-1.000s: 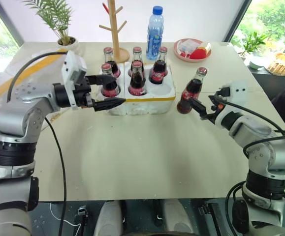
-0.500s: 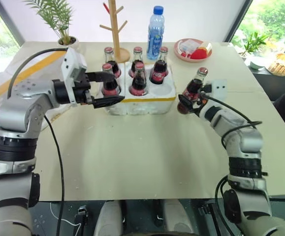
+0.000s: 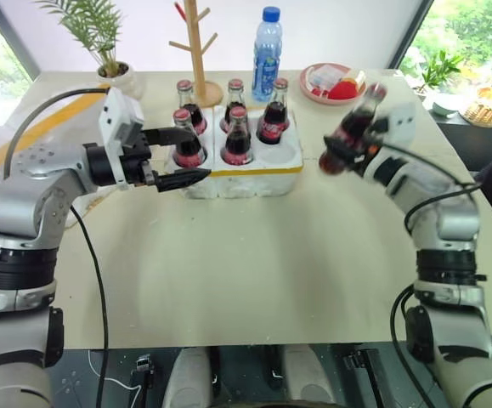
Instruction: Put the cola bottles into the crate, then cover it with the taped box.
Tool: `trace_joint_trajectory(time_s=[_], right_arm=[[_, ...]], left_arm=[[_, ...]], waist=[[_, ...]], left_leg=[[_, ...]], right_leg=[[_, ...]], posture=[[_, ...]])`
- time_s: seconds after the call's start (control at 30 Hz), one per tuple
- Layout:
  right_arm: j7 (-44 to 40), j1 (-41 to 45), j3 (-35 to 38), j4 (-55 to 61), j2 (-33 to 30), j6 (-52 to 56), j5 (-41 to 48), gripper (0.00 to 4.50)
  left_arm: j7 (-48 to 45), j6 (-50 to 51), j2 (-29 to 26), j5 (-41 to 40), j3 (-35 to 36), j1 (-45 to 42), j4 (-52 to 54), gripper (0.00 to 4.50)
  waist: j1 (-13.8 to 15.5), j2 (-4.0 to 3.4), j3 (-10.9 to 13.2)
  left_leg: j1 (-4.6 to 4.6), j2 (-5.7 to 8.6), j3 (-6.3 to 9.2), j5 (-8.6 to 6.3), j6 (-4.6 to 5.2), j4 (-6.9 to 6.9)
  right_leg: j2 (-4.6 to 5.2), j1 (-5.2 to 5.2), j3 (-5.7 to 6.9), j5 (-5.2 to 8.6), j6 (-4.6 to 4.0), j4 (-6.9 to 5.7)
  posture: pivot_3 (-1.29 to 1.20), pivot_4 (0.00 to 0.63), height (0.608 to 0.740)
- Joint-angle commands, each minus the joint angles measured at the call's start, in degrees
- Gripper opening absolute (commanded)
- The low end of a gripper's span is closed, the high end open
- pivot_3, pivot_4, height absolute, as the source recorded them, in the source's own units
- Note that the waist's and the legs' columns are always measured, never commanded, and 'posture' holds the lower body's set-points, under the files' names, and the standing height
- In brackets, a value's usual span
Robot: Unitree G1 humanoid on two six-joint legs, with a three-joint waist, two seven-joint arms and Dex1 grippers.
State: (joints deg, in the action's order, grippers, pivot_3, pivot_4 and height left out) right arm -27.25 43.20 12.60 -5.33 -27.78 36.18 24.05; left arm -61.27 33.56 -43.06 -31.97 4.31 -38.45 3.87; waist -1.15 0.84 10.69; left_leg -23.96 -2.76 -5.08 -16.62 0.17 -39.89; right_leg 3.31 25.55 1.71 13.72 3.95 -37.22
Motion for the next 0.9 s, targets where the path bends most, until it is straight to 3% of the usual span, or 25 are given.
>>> trace_joint_trajectory(time_s=[0.03, 0.5, 0.77, 0.83, 0.9], right_arm=[[-1.6, 6.2, 1.7, 7.6, 1.0, 2.9, 6.9, 2.76], [-3.4, 6.2, -10.4, -1.3, 8.2, -1.6, 0.7, 2.76], [-3.2, 10.3, -12.9, -20.7, 11.5, -10.6, -7.3, 2.76], [-3.5, 11.3, -12.9, -23.0, 11.6, -10.7, -7.9, 3.8], [-4.5, 11.6, -12.6, -21.8, 11.4, -10.2, -7.5, 4.47]], left_arm=[[0.4, 0.0, -0.9, -0.9, 2.2, -0.1, 2.0, 4.5], [1.4, -0.1, -1.6, -1.0, 3.5, 1.2, 3.1, 4.5], [2.2, 0.5, -2.6, -1.6, 4.4, 2.1, 3.8, 4.5], [2.1, 0.8, -3.5, -1.8, 5.0, 2.6, 4.1, 4.5], [1.8, 1.4, -5.0, -2.3, 5.9, 3.4, 4.7, 4.5]], waist=[[0.0, 0.0, 0.0], [0.4, 0.01, 0.0], [-0.3, 0.01, 0.0], [-0.5, 0.03, 0.0], [-0.7, 0.03, 0.0]], left_leg=[[0.0, -0.04, 0.02, 0.0, 0.0, 0.01], [-0.12, 0.05, -0.01, 0.0, 0.01, -0.06], [-0.01, 0.0, -0.05, 0.0, 0.01, -0.06], [0.19, 0.0, -0.06, 0.01, -0.01, -0.06], [0.41, -0.02, -0.06, 0.01, -0.01, -0.04]], right_leg=[[-0.06, 0.0, 0.01, 0.0, -0.01, 0.0], [0.13, -0.01, 0.06, -0.01, 0.01, 0.06], [0.02, -0.03, 0.0, -0.01, 0.01, 0.01], [0.02, -0.18, -0.01, -0.01, 0.0, -0.01], [0.02, -0.38, -0.01, -0.01, -0.01, -0.04]], posture=[[0.0, 0.15, 0.74], [0.0, 0.15, 0.74], [0.0, 0.15, 0.74], [0.0, 0.15, 0.74], [0.0, 0.15, 0.74]])
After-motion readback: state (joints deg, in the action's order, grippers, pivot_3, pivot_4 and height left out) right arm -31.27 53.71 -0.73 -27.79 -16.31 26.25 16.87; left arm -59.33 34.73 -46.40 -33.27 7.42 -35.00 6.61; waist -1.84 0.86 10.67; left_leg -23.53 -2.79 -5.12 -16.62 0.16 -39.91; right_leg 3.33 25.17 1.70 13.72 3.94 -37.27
